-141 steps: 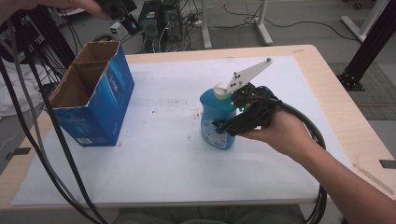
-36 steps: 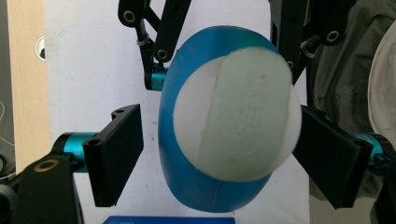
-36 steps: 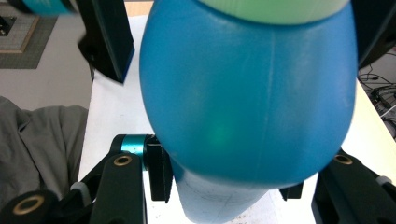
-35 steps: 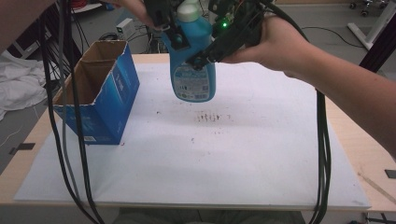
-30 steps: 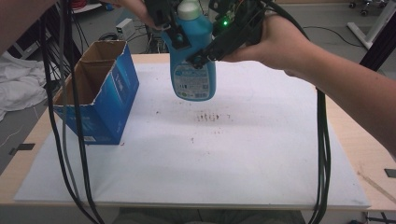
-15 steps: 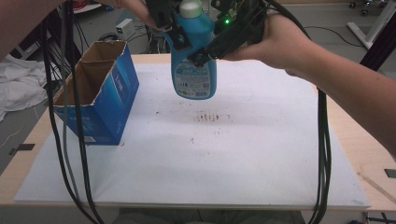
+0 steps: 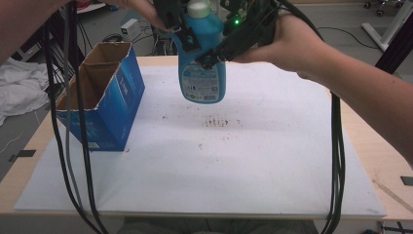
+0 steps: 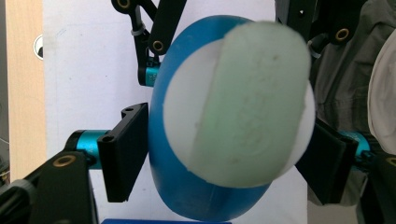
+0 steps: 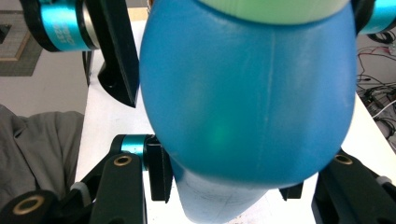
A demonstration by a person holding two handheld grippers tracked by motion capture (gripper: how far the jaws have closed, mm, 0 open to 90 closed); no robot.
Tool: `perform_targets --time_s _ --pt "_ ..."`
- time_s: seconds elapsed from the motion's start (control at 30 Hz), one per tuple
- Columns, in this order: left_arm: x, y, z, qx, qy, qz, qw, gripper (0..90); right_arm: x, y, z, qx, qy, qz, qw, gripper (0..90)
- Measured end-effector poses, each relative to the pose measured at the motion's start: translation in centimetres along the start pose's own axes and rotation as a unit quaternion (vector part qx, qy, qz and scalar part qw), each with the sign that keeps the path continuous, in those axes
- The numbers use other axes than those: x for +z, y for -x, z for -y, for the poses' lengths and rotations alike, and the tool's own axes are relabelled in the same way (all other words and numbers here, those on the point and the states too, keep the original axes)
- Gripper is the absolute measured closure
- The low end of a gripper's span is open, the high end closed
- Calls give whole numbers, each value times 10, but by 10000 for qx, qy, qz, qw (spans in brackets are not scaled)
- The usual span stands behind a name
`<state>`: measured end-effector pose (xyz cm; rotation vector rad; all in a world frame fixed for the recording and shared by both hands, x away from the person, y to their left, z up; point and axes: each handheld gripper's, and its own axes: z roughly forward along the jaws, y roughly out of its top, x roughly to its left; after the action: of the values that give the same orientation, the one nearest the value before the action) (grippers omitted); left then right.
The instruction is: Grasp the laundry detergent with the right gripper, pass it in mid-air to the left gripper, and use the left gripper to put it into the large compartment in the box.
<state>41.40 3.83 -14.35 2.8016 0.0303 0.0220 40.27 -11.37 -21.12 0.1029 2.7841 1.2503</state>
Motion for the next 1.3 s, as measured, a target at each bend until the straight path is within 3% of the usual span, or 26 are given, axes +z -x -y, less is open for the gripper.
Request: perform_targets --time_s 1.07,1.3 --pt "0 0 -3 -76 -29 -71 9999 355 1 0 0 18 -63 1 10000 486" --pt "0 1 -4 -12 -34 -129 9999 363 2 0 0 -5 -66 32 10000 485"
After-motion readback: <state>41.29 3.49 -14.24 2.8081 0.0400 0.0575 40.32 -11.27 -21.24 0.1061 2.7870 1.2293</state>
